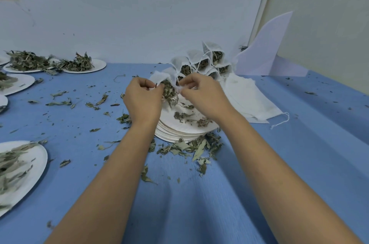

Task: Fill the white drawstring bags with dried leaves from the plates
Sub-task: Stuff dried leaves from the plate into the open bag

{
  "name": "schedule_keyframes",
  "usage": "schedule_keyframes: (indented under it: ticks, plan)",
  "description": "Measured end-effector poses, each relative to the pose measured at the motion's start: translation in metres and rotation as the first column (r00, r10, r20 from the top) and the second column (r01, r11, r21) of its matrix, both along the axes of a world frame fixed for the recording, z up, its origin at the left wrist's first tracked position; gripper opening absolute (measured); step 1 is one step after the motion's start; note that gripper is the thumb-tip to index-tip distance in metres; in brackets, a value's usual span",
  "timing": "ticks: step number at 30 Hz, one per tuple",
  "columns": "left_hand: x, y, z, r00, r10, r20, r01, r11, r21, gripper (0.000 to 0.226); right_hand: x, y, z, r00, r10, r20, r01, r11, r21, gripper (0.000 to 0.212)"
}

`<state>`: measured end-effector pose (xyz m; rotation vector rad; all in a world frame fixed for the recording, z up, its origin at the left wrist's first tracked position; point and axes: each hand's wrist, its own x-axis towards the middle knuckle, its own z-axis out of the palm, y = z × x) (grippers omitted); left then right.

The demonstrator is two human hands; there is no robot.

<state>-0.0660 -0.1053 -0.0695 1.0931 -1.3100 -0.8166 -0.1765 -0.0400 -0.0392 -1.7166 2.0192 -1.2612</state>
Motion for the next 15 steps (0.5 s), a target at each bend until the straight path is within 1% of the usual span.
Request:
schedule_keyframes:
  ticks: [2,3,4,6,7,8,9,13,15]
  plan:
    - [0.000,-0.001,0.001,0.997,-0.037,-0.071,0.040,0.998,0.052,0.030,-0.014,0.005,0.009,0.988,-0.049,-0.148,0.067,0.991,0.116,0.026]
    - [-0.001,-0.001,0.002,0.993,-0.056,-0.103,0.063,0.996,0.069,0.029,-0.022,0.009,0.013,0.979,-0.035,-0.202,0.080,0.972,0.220,0.032]
    - [-0.001,-0.001,0.003,0.989,-0.072,-0.131,0.083,0.993,0.080,0.029,-0.030,0.012,0.017,0.974,0.010,-0.227,0.073,0.932,0.355,0.043]
    - [-0.001,0.000,0.004,0.980,-0.102,-0.171,0.119,0.989,0.092,0.027,-0.038,0.017,0.020,0.970,0.106,-0.218,0.053,0.784,0.618,0.063]
    - [-0.001,0.000,0.005,0.976,-0.119,-0.185,0.138,0.986,0.094,0.026,-0.040,0.018,0.019,0.971,0.128,-0.203,0.049,0.722,0.690,0.067]
    - [-0.001,0.000,0.005,0.971,-0.136,-0.196,0.157,0.983,0.094,0.026,-0.040,0.017,0.018,0.975,0.129,-0.182,0.041,0.698,0.715,0.067]
    - [-0.001,0.000,0.005,0.967,-0.150,-0.204,0.172,0.980,0.095,0.025,-0.041,0.016,0.016,0.981,0.116,-0.157,0.030,0.708,0.705,0.065]
    - [0.001,0.000,0.006,0.961,-0.157,-0.229,0.184,0.977,0.105,0.024,-0.036,0.004,0.003,0.995,0.086,-0.055,-0.040,0.823,0.566,0.048]
    - [0.001,-0.001,0.006,0.960,-0.149,-0.239,0.179,0.978,0.109,0.024,-0.029,-0.002,-0.007,0.999,0.048,-0.009,-0.038,0.891,0.453,0.042]
